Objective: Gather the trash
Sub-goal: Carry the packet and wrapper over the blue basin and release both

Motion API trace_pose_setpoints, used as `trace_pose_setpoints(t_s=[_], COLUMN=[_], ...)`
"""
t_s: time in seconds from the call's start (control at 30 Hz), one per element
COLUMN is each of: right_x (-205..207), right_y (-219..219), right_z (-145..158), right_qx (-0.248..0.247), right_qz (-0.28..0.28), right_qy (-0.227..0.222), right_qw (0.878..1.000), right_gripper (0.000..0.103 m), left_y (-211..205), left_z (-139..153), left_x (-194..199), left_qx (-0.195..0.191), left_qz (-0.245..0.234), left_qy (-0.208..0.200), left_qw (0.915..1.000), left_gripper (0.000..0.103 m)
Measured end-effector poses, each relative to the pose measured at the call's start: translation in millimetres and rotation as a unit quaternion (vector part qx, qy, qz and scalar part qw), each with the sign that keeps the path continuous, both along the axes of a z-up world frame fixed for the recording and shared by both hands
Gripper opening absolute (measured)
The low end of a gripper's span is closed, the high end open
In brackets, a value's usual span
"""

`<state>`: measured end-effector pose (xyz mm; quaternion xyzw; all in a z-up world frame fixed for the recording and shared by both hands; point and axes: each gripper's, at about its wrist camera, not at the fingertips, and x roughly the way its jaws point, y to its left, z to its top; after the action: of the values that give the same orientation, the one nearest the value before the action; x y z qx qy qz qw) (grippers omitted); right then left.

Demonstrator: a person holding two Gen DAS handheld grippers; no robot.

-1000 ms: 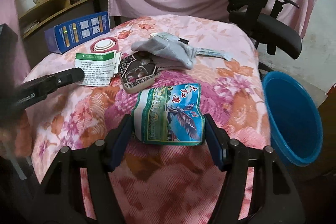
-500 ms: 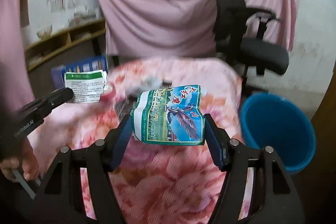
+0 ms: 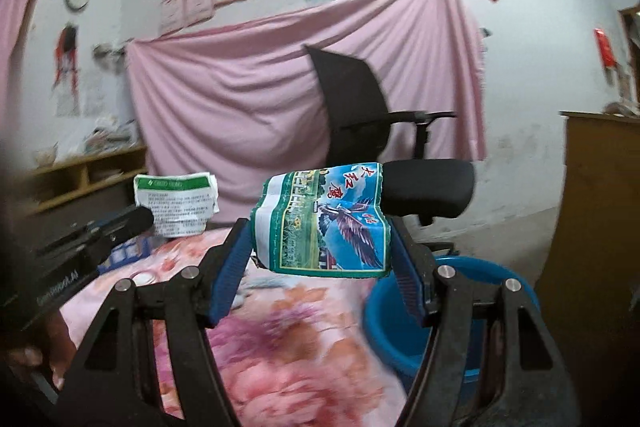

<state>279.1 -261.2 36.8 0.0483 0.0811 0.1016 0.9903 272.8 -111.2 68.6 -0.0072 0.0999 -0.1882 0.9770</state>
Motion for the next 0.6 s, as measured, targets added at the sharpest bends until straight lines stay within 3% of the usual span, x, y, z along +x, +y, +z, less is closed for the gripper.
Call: trace_pose_setpoints(t_s=[0.33,0.6], right_x=[23.8,41.8], right_y=[-68.1,-98.1], right_z=[-12.8,-30.8], right_qx=[0.066,0.110], right_qz=[-0.091,-0.122], right_qy=[0.029,0.067], right_qw=[0.993,0.984], right_gripper=[0.086,0.086], left_y=[-64.2,-95.6], left_z=[-10.5,-30.9], left_x=[53.1,77.2], left_qx=[0.011,0.023], left_qz=[-0.046,-0.055], left_qy=[0.062,0.115], left_qw=[0.9969,0.9916], left_gripper=[0.004,0.004])
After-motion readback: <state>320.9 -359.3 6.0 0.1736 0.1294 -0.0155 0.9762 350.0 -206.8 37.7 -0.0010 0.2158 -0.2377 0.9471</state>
